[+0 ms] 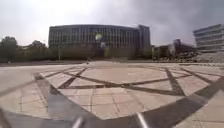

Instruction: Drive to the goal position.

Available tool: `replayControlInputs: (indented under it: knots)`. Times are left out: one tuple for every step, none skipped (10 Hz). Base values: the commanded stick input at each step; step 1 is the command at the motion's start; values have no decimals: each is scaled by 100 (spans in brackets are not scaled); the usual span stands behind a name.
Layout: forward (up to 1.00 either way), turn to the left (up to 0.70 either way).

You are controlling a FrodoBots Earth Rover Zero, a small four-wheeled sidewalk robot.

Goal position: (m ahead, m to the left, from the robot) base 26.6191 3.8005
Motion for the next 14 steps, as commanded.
replayControlInputs:
  knots:
    - [100,0]
    - [100,3]
    - [100,40]
    - [100,40]
    - [100,27]
    - [100,0]
    - [100,0]
    - [100,0]
    - [100,0]
    - [100,0]
    - [100,0]
    - [100,0]
    - [100,0]
    - [100,0]
